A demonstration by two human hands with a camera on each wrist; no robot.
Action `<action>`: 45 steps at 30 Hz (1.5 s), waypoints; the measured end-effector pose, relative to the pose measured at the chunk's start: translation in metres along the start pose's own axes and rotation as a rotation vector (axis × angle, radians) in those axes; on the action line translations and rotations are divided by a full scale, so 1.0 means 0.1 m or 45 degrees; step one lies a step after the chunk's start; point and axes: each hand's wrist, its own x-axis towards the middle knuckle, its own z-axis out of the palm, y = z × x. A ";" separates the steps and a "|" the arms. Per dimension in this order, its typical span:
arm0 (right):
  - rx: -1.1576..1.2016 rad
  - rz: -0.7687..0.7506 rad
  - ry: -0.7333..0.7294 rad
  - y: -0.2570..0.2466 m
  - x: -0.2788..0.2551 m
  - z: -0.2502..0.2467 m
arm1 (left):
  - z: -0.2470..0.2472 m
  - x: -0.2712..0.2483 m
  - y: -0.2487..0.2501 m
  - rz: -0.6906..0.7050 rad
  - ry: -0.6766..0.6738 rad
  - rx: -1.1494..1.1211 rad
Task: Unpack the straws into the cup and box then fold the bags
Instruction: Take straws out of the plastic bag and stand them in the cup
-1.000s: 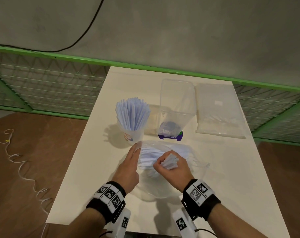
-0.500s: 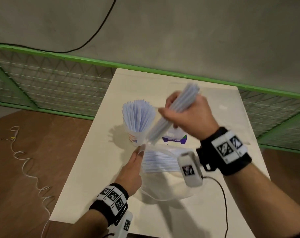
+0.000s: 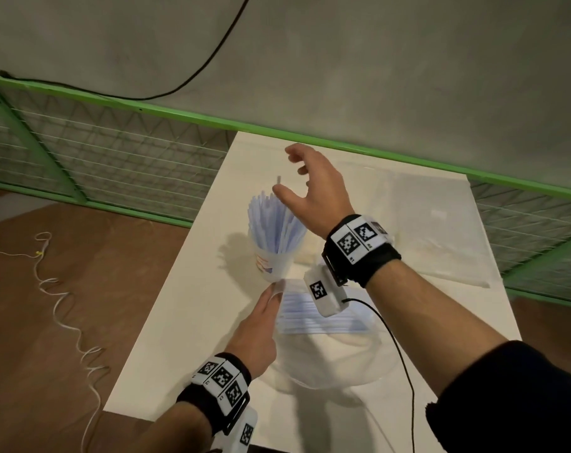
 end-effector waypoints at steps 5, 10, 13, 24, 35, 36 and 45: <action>-0.422 -0.144 -0.295 0.11 -0.23 0.21 | 0.01 0.02 -0.02 0.026 0.029 0.010; -0.547 -0.143 -0.432 0.22 -0.44 0.42 | -0.02 0.00 0.03 0.005 0.055 0.056; -0.431 -0.171 -0.269 0.19 -0.37 0.45 | -0.04 -0.01 0.03 0.008 0.051 0.045; -0.648 -0.249 -0.431 0.09 -0.22 0.59 | -0.11 0.06 0.06 -0.067 0.025 0.045; -0.332 -0.468 -0.367 -0.18 -0.89 0.10 | -0.11 0.13 -0.01 -0.049 0.060 0.093; -0.331 -0.389 -0.487 -0.11 -1.09 0.09 | -0.10 0.14 -0.02 -0.018 0.063 0.069; -0.795 0.270 -0.926 0.86 -2.14 0.48 | 0.06 0.20 -0.01 0.019 0.070 0.042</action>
